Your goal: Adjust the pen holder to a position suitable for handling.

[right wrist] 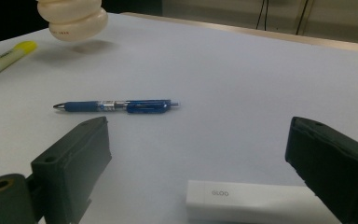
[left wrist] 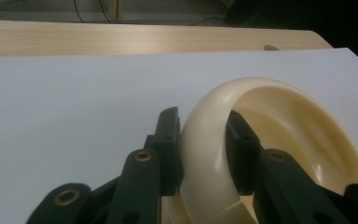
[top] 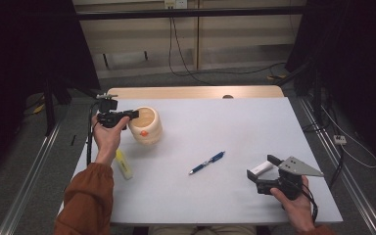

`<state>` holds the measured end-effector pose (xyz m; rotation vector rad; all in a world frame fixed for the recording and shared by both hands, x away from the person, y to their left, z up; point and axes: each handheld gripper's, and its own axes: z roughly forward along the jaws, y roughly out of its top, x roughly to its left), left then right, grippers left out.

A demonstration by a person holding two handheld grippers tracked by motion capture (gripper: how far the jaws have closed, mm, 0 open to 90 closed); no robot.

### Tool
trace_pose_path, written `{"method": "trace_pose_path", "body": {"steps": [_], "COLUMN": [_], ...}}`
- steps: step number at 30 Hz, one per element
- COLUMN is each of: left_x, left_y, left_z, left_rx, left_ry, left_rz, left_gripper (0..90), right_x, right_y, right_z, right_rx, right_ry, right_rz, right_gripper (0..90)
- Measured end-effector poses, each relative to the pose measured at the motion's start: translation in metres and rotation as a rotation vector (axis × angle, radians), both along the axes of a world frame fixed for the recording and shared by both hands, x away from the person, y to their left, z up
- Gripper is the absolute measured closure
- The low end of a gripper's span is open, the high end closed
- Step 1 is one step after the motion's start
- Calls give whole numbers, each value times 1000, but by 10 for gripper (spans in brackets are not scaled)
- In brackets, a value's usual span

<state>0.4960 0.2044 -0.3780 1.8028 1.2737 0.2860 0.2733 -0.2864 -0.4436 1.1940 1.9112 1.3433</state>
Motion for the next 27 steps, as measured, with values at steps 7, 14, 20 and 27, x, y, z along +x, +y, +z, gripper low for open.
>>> {"method": "trace_pose_path", "body": {"steps": [7,14,20,27], "left_x": [-11,-18,-23,-25], "left_y": [-14,-26,-40,-53], "left_z": [8,12,15,20], "left_rx": [-16,-11,-12,-5], "left_ry": [-22,-27,-33,-46], "left_rz": [-30,-55,-75,-92], "left_gripper": [710,712,713,715], "right_x": [0,0,0,-1], "right_y": [0,0,0,0], "right_z": [0,0,0,0], "right_rx": [1,1,2,3], "right_ry": [0,1,0,1], "right_rz": [-1,1,1,1], "right_gripper": [65,64,65,64]}}
